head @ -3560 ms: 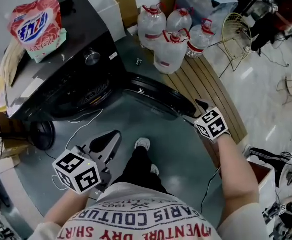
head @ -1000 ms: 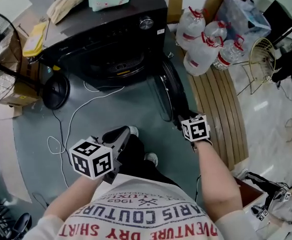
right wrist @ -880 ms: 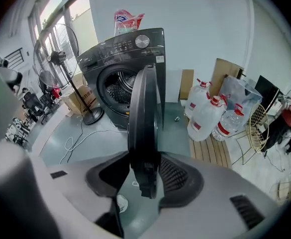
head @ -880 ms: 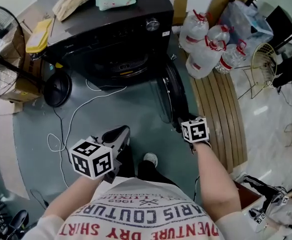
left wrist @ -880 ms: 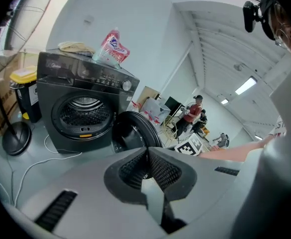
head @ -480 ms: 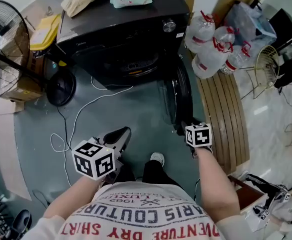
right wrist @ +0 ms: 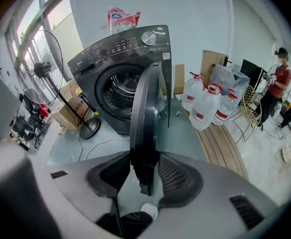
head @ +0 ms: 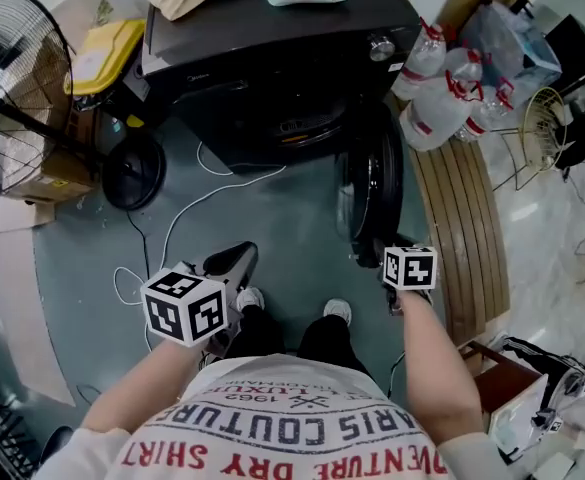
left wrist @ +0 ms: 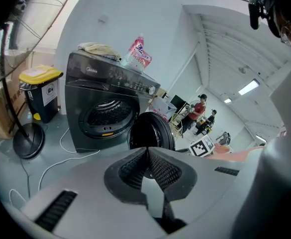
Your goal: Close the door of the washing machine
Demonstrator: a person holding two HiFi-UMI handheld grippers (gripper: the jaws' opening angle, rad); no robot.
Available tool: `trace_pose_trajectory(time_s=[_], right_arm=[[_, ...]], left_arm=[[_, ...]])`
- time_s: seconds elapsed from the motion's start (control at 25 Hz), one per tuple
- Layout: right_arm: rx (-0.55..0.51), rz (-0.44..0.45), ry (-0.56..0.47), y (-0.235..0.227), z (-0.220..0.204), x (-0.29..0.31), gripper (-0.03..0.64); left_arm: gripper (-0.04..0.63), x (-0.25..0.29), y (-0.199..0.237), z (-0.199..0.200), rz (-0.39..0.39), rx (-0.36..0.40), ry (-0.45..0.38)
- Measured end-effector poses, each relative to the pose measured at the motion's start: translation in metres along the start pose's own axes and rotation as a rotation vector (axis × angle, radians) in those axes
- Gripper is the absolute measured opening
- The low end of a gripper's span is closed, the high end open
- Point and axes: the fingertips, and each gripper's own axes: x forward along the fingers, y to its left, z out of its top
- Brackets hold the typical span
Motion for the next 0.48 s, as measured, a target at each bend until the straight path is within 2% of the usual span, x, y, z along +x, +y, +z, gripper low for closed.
trace_pose_trajectory(time_s=[0.48], right_arm=[[0.099, -0.025, 0.000, 0.061, 0.012, 0.013, 0.158]], left_arm=[[0.034, -0.037, 0.053, 0.013, -0.014, -0.001, -0.016]])
